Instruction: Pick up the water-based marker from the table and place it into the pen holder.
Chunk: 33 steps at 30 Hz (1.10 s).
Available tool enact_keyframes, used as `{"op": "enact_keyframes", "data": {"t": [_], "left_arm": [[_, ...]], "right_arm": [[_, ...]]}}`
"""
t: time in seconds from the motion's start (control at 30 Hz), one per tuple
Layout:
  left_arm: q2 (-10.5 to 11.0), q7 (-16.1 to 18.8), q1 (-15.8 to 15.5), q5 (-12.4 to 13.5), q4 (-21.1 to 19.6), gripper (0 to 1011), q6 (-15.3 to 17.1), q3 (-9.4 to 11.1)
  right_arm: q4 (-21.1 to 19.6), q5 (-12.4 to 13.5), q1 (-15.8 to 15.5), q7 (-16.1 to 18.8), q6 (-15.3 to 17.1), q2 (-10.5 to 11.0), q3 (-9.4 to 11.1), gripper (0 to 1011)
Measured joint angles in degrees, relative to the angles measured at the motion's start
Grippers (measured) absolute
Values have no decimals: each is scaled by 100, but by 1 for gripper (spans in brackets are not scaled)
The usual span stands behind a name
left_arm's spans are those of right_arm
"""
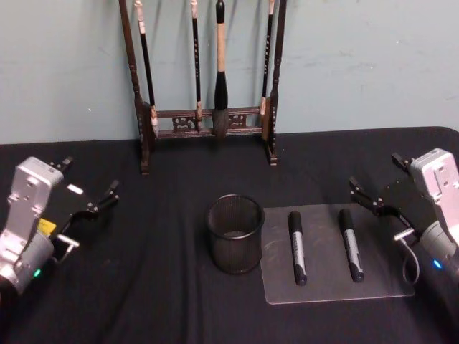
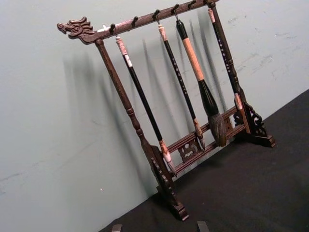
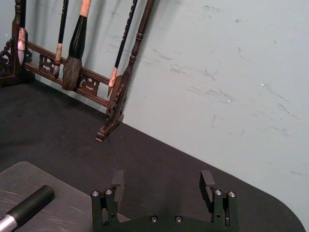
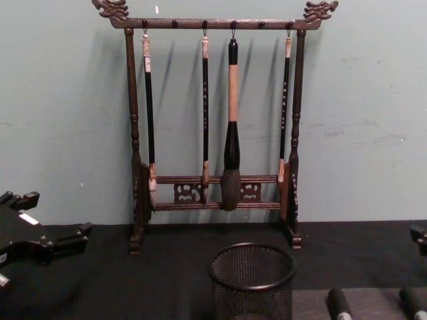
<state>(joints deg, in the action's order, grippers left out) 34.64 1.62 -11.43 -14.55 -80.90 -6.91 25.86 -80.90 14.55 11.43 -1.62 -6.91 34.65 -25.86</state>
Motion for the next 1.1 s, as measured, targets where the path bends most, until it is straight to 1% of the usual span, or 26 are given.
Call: {"op": "enact_keyframes", "data": {"t": [1.1], "left_arm": [[0, 0, 0, 0, 0, 1009, 0, 0]], "right_arm": [[0, 0, 0, 0, 0, 0, 0, 1002]]}}
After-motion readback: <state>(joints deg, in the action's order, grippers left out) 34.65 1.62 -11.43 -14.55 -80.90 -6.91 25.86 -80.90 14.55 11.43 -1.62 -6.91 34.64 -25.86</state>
